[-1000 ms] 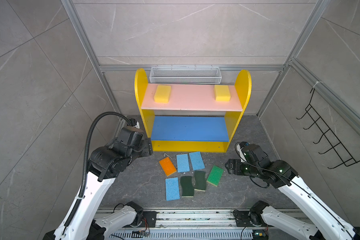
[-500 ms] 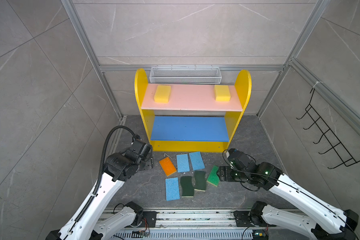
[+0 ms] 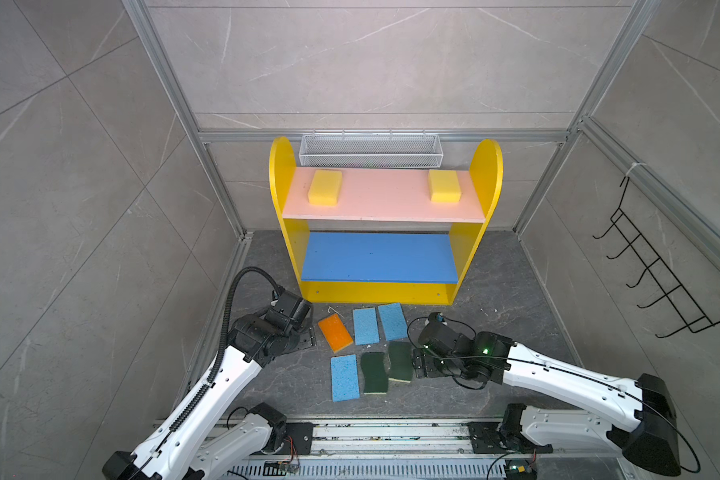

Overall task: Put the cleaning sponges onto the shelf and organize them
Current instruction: 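Move the right gripper over the dark-green scouring sponge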

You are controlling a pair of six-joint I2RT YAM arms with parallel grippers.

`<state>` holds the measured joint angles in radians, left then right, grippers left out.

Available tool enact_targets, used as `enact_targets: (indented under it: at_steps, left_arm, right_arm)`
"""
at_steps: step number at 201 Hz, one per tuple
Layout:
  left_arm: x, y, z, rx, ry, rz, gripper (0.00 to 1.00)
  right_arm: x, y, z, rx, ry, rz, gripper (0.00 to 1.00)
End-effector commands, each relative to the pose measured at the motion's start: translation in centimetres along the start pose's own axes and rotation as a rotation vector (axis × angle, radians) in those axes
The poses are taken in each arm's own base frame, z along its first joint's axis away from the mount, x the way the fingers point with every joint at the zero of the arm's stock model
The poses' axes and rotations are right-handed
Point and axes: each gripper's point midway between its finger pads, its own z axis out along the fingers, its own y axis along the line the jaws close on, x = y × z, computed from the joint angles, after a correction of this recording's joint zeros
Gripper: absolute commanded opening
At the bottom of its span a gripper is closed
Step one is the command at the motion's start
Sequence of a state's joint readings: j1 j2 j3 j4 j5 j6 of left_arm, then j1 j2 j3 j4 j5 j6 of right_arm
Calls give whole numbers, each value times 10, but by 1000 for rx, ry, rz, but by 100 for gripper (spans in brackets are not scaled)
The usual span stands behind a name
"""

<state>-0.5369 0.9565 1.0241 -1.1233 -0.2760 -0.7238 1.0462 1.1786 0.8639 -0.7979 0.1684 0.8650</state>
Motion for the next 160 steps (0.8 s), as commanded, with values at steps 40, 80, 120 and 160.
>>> enact_targets:
  at_steps: [40, 80, 120, 160]
  left_arm:
    - [-3, -6, -5, 27, 0, 5, 75]
    - [3, 0, -4, 5, 18, 27, 75]
    - [1, 0, -2, 4, 10, 36, 76]
    - [-4, -4, 1, 2, 14, 53, 76]
  right_arm:
    - [16, 29, 42, 78, -1, -21, 89]
    - [12, 35, 59, 116, -6, -7, 91]
    - [8, 45, 71, 128, -5, -9, 92]
    - [7, 51, 80, 133, 3, -10, 92]
